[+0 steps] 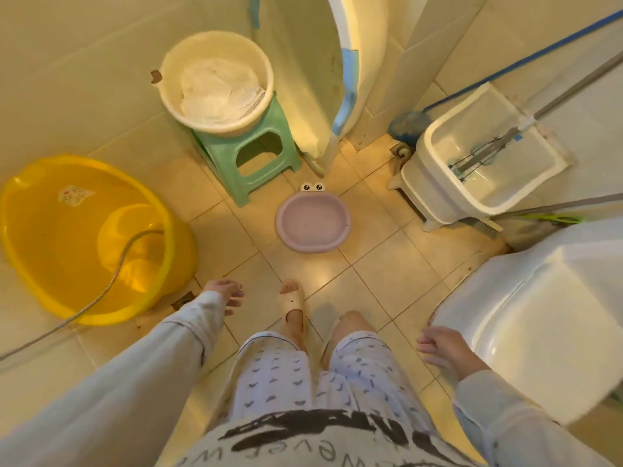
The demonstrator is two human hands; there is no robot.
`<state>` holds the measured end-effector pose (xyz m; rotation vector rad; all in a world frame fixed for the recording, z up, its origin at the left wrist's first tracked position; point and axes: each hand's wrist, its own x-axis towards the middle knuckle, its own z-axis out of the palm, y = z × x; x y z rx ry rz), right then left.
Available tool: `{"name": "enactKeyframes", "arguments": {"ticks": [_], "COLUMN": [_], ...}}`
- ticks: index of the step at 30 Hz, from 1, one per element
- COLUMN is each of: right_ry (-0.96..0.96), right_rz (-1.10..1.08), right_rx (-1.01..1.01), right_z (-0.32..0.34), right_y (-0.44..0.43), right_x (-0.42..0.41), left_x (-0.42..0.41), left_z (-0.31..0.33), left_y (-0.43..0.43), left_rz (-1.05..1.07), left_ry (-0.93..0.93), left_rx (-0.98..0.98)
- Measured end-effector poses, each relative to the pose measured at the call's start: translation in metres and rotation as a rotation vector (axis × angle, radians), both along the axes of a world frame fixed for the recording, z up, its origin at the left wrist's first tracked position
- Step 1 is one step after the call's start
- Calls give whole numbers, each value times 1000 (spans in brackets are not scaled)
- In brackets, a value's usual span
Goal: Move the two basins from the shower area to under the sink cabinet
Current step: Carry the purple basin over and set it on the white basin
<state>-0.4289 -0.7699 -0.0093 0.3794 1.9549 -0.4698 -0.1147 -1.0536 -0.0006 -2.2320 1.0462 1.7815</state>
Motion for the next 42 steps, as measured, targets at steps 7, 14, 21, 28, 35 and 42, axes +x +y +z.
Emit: {"name": "enactKeyframes", "arguments": {"ticks": [7,14,21,28,35,42], "right_ry": [-62,-158,-158,164,111,-108], "right_rz": [20,156,319,276,191,22], "right_rx": [-31,20,-6,-103,-154,-122], "right_z": [-26,-133,-344,-508,-535,-390], "right_y": [-44,-117,-216,-296,-301,-228], "right_x": [4,-21,-66,-126,-132,-95], "left_x": [-8,-33,-101,-148,-163,-129], "left_z": [-38,-144,-353,-521,-536,-404], "left_y": [-50,-73,-90,-153,-177,-128], "left_rz": [-70,-117,-245,-141,-33,94], "left_ry": [-45,-111,-83,-186,-92,-128], "left_rx": [25,143,145,-82,-75,42]}}
